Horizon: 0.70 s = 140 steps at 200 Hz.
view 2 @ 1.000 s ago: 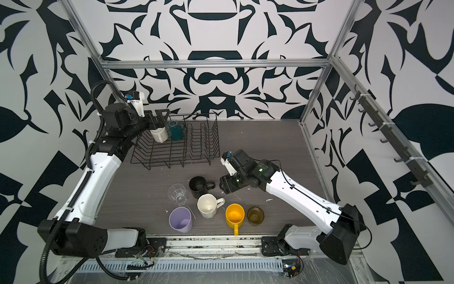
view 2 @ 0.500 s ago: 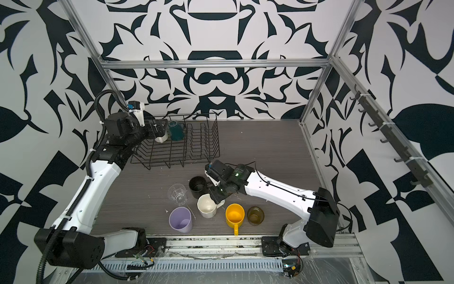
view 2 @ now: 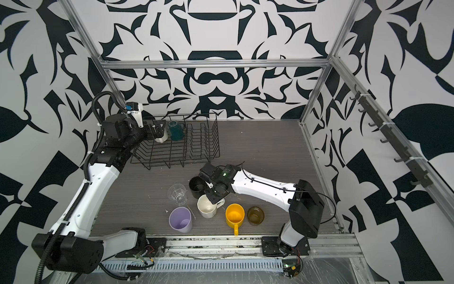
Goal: Load cups into a dish rack
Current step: Pick up the cup from the bottom-center of the table.
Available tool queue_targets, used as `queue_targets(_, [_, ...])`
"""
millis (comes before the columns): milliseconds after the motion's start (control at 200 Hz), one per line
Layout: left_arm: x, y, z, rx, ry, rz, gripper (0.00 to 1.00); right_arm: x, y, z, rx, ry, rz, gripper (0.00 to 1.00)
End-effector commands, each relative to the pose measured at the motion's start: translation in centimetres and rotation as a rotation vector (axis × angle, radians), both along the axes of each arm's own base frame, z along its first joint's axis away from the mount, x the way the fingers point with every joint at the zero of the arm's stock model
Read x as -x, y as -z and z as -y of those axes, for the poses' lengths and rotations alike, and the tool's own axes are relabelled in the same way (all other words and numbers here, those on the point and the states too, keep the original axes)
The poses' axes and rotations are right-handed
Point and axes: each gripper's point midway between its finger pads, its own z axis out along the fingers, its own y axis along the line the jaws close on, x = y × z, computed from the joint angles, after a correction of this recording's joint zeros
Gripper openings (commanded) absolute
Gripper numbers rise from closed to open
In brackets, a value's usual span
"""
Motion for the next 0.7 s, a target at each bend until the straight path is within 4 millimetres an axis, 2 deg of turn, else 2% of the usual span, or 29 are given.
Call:
queue_targets(0, [0.5, 0.2, -0.5, -0.017, -0.013, 0.004, 0.99, -0.2, -1.1, -1.0, -0.011, -0.029, 0.036, 0.39])
queue_targets(270, [0.7, 0.1, -0.6, -0.023, -0.022, 0.011, 0.99, 0.1, 0.4, -1.7, 0.039, -0.061, 0.020, 0.32])
queue_targets(475, [0.7, 0.1, -0.9, -0.029, -0.033, 0.017, 0.99, 0.3, 1.4, -1.8, 0.091, -0.084, 0.012, 0.17])
queue_targets(695, [0.8, 0.0, -1.1, -0.028, -0.046, 0.020, 0.99, 0.0, 0.7, -1.3, 0.109, -0.083, 0.038, 0.03])
